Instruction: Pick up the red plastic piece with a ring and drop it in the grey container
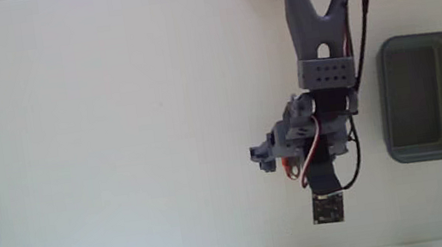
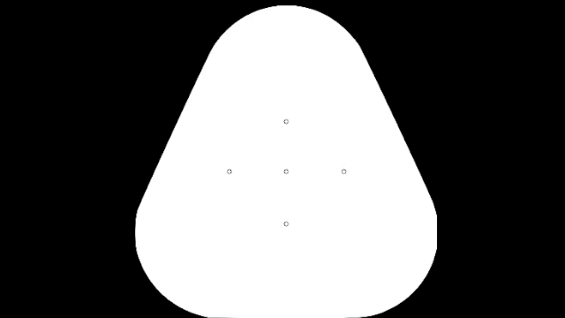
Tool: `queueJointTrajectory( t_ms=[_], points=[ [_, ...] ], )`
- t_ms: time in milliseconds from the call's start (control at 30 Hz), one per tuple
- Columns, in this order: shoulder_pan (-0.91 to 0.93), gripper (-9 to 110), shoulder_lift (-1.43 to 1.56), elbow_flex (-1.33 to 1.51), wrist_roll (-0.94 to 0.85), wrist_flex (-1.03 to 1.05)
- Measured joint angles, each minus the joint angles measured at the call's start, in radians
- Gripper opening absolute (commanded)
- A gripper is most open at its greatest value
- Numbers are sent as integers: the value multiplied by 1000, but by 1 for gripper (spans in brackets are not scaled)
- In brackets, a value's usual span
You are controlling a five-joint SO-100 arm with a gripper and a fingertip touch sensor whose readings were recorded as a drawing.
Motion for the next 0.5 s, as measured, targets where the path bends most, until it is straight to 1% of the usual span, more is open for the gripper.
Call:
queueJointTrajectory(
  t_ms=[167, 500],
  points=[
    [2, 110, 0, 0, 0, -5],
    [2, 110, -2, 34, 0, -77]
  ],
)
